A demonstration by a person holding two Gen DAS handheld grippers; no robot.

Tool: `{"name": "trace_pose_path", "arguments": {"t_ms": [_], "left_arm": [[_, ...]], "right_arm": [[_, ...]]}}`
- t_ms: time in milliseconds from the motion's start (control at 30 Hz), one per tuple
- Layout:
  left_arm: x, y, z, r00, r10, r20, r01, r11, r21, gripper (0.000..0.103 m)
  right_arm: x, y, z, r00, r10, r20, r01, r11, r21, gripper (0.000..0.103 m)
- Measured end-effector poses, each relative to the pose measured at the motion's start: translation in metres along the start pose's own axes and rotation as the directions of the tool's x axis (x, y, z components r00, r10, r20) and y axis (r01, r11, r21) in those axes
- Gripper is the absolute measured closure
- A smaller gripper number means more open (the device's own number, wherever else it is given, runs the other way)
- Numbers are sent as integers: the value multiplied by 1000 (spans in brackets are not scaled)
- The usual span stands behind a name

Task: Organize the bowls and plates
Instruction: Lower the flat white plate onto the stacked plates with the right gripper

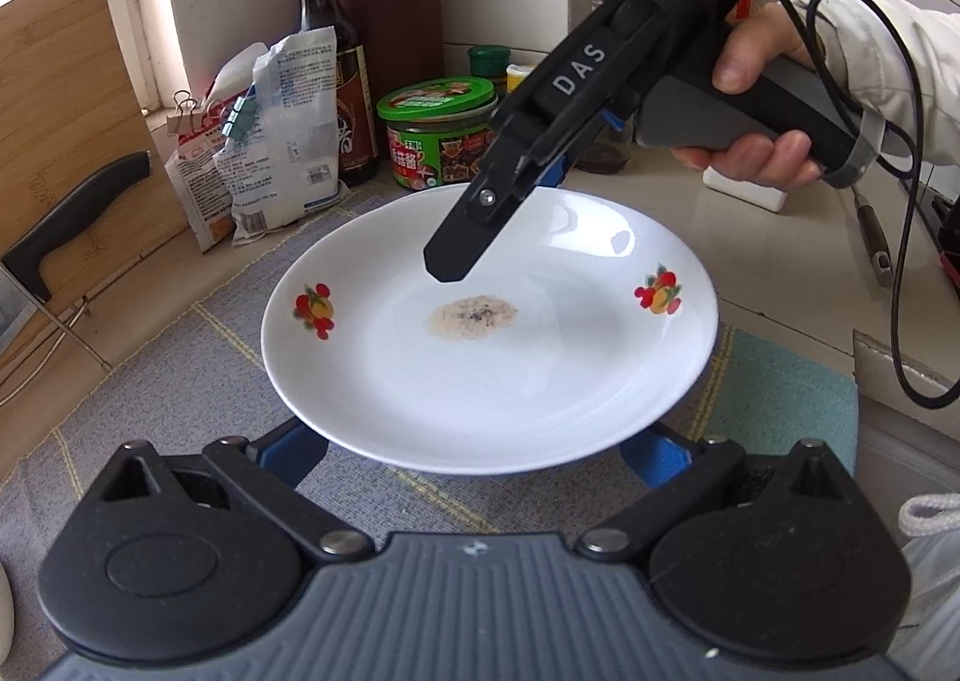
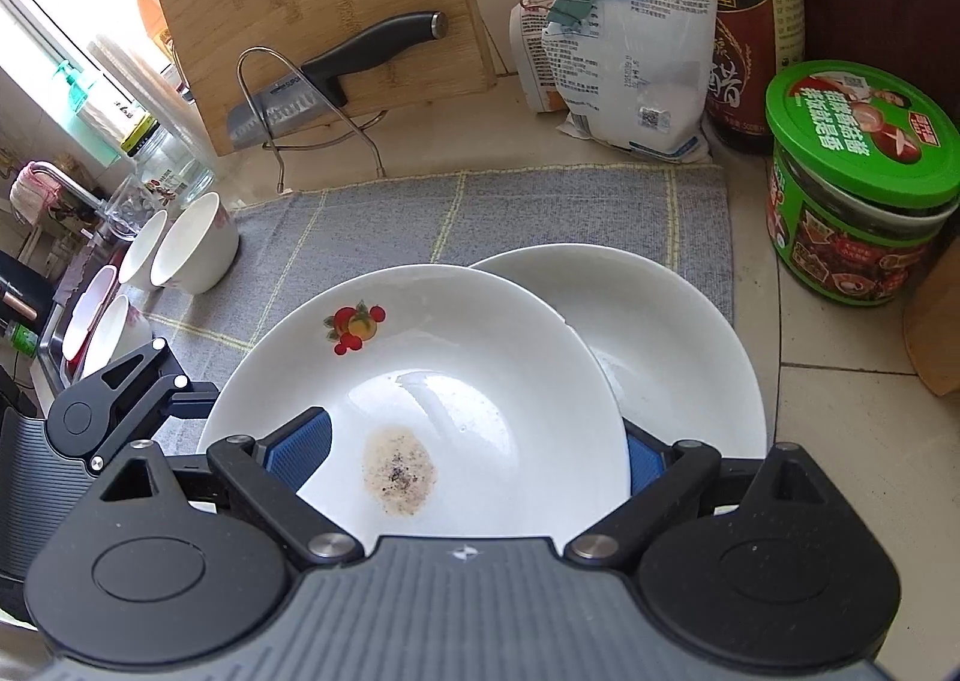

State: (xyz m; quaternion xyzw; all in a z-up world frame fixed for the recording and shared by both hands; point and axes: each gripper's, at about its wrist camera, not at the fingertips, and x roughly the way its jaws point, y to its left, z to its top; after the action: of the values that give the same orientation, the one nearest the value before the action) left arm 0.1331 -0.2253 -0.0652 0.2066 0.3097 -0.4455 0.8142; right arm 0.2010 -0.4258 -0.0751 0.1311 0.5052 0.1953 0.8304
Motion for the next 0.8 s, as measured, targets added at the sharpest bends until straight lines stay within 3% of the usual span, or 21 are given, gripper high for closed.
{"name": "trace_pose_path", "arguments": {"t_ms": [800], "left_arm": [[24, 7, 8, 998, -59, -20, 59, 997, 45, 1]], "right_arm": [[-5, -21, -9, 999, -48, -9, 48, 998, 37, 4]]}}
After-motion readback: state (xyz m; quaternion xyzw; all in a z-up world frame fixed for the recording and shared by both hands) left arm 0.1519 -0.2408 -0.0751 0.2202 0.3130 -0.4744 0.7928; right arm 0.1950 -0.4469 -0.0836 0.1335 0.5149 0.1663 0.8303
